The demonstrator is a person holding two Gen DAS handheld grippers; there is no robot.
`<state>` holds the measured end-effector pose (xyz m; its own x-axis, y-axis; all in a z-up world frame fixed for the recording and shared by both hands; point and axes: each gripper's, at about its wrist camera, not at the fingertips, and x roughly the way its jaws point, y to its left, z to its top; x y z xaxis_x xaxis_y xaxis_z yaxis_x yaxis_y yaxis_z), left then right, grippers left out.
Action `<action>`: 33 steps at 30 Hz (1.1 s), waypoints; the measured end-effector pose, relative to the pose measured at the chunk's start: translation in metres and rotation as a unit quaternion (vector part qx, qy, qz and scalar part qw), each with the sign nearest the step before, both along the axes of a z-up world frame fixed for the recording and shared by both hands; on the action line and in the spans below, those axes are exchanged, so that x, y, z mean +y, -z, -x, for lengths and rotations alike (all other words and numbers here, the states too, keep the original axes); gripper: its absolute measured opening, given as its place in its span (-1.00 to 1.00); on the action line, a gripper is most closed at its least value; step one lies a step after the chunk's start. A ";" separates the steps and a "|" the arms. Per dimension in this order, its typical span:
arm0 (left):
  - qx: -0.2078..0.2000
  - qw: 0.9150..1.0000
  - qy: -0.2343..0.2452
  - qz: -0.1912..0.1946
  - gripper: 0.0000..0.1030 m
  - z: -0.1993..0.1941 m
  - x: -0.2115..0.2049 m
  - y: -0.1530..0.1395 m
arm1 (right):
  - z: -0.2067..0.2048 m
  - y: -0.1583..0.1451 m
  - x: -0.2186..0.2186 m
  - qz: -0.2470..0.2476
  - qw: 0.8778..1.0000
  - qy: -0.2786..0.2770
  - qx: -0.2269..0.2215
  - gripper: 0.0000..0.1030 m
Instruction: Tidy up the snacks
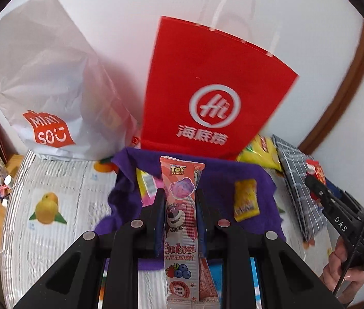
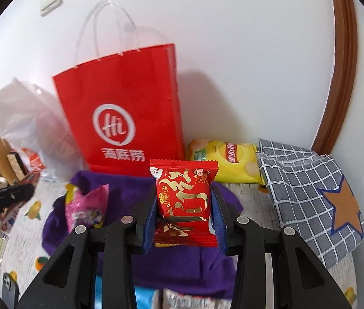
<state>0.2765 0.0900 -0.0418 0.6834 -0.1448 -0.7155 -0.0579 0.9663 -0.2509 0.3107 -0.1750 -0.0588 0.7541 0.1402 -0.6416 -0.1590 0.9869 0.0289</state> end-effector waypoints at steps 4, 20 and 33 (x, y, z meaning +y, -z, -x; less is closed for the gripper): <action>0.035 0.999 -0.021 -0.002 -0.60 -0.020 0.016 0.021 | -0.022 0.027 -0.005 0.014 0.999 0.002 0.033 -0.25; 0.078 0.995 -0.057 0.025 -0.60 -0.034 0.053 0.055 | -0.059 0.102 -0.011 0.022 0.990 0.000 0.136 -0.25; 0.106 0.989 -0.077 0.066 -0.60 -0.044 0.060 0.074 | -0.056 0.104 0.002 0.047 0.988 -0.016 0.145 -0.19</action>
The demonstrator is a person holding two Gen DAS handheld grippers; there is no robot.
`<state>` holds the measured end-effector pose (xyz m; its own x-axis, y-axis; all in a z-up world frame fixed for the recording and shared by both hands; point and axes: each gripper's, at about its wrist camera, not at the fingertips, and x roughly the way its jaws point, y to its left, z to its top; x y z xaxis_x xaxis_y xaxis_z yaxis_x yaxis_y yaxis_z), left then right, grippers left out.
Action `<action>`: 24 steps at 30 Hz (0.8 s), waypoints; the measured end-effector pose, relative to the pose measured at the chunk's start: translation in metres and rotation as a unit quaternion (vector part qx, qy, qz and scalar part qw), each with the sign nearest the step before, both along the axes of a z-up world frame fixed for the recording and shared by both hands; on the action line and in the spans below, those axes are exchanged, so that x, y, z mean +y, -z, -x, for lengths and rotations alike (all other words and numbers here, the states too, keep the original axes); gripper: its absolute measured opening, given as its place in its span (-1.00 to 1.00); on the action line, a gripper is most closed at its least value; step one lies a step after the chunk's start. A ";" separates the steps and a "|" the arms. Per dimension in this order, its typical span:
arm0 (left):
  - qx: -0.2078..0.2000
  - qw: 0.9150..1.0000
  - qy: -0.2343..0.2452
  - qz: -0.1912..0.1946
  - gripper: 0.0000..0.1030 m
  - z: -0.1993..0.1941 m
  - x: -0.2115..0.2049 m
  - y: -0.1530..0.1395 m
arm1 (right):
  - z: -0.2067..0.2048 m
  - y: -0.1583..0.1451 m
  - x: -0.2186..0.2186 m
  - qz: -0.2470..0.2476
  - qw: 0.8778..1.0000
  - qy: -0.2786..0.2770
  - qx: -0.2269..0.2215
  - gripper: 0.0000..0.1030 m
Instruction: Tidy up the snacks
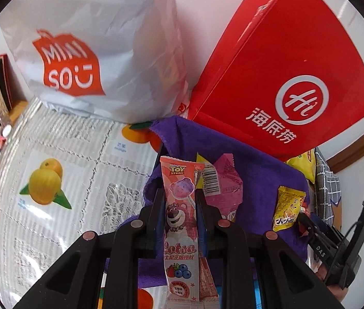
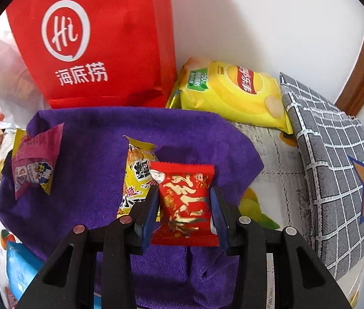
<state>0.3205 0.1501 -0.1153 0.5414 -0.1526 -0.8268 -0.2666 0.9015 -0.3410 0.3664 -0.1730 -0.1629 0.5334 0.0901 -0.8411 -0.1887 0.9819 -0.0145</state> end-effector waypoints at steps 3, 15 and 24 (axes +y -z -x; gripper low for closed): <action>0.009 1.000 -0.004 0.006 -0.60 -0.003 0.000 0.007 | 0.004 -0.009 0.000 -0.009 1.000 -0.007 -0.009 -0.03; -0.001 1.000 -0.017 -0.005 -0.60 -0.006 -0.010 0.014 | 0.014 -0.028 0.004 -0.018 0.999 -0.014 -0.037 0.03; -0.024 0.999 -0.022 -0.014 -0.59 -0.008 -0.018 0.011 | 0.016 -0.032 0.008 -0.016 0.999 -0.018 -0.043 0.03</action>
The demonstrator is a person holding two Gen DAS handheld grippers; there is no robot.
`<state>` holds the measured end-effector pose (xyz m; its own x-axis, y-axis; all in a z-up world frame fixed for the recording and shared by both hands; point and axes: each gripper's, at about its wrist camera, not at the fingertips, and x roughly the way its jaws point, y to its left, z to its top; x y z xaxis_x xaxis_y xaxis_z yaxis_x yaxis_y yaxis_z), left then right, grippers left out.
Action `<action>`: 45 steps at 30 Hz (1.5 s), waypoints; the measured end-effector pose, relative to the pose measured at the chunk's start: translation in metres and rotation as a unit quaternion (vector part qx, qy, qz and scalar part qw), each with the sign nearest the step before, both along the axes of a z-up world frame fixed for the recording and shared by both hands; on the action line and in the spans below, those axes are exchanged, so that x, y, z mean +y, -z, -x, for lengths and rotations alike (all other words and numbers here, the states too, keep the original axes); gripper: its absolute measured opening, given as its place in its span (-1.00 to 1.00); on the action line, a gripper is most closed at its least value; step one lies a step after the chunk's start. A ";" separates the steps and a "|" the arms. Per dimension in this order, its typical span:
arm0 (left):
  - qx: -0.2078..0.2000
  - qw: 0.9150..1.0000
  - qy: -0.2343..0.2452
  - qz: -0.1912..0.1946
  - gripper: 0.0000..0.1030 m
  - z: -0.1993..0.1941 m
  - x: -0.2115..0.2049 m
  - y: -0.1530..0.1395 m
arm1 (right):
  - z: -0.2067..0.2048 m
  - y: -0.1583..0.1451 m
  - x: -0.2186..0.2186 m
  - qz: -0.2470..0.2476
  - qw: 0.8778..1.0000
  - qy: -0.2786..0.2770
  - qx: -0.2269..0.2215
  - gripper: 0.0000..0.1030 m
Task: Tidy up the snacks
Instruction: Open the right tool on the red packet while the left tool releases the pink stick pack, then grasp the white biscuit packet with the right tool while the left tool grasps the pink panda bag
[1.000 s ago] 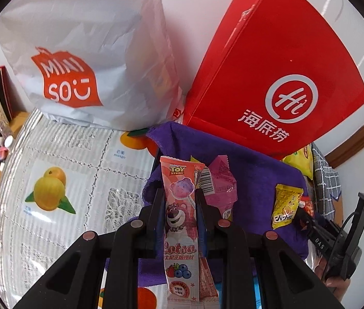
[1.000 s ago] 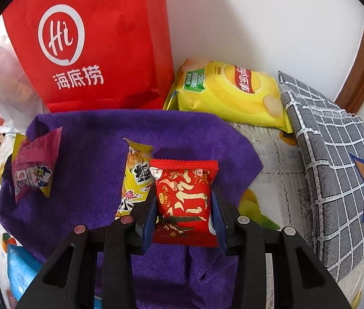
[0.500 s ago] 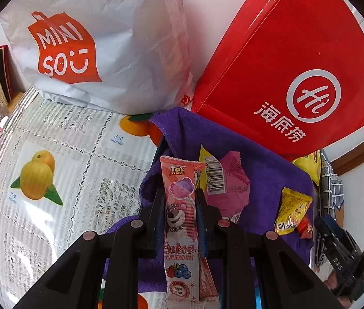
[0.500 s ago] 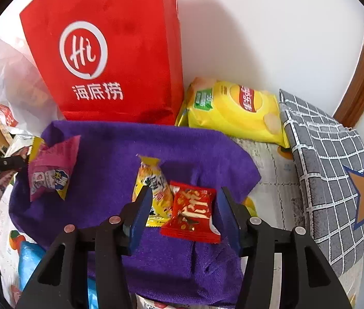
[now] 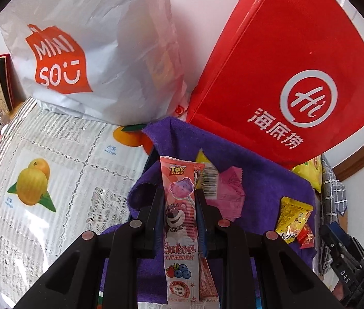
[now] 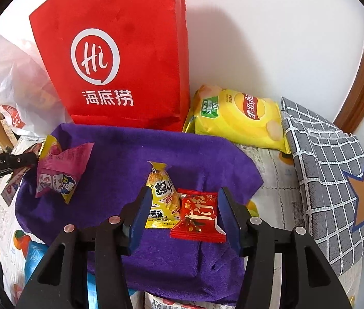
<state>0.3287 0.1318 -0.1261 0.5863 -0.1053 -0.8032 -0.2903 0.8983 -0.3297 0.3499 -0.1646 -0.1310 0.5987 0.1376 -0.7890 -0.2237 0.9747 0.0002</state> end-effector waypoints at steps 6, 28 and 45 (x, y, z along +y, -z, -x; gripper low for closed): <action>0.003 1.000 0.002 -0.002 -0.30 -0.001 -0.005 -0.002 | 0.003 -0.004 0.003 -0.001 1.000 -0.002 -0.006 0.03; -0.079 0.995 0.061 -0.029 0.16 0.034 -0.029 -0.069 | 0.051 -0.071 -0.005 -0.041 0.994 -0.007 -0.102 0.71; -0.105 0.988 0.109 -0.025 0.30 0.052 -0.047 -0.093 | 0.107 0.047 -0.051 -0.081 0.996 0.019 0.035 0.71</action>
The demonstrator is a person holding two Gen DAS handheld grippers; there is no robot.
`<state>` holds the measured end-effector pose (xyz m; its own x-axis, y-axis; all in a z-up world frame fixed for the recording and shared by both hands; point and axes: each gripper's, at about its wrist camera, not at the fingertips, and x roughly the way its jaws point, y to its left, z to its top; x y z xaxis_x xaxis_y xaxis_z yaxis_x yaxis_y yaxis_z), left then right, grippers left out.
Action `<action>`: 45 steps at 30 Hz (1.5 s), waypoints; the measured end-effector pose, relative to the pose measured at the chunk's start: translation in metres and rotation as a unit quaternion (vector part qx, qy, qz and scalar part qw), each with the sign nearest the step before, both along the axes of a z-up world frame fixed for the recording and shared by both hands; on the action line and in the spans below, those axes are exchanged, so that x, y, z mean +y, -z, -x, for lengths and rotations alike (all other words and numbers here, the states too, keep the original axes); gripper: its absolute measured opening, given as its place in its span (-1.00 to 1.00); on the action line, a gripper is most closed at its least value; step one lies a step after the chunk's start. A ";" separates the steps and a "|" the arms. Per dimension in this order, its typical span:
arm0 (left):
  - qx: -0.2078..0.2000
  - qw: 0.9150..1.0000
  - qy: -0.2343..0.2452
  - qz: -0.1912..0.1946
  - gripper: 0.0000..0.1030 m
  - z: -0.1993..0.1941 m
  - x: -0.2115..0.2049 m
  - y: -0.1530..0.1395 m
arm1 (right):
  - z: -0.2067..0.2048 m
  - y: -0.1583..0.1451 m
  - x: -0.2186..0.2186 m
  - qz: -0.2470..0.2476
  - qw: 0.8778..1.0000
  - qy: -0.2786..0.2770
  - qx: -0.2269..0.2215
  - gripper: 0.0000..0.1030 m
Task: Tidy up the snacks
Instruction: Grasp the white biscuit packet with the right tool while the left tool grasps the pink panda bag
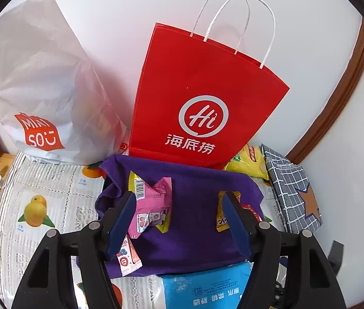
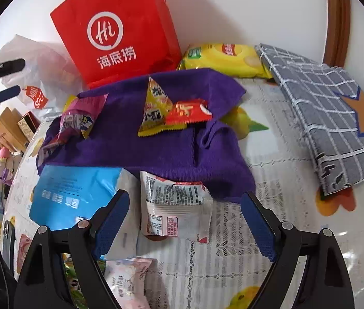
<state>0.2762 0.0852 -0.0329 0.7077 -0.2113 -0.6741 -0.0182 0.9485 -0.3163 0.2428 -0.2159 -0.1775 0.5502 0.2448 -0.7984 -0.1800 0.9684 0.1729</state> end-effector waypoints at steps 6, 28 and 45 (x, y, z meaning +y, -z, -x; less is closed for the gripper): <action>-0.001 1.000 -0.003 0.001 0.31 0.001 0.005 -0.001 | -0.012 0.022 0.004 -0.015 0.999 -0.018 0.028 0.71; 0.003 1.000 0.016 -0.022 0.31 0.015 -0.010 -0.016 | 0.042 -0.003 -0.029 -0.006 1.000 0.009 -0.001 0.03; 0.068 0.995 0.056 -0.056 0.38 0.129 -0.008 0.073 | 0.122 -0.002 -0.026 0.011 1.000 0.006 -0.022 0.04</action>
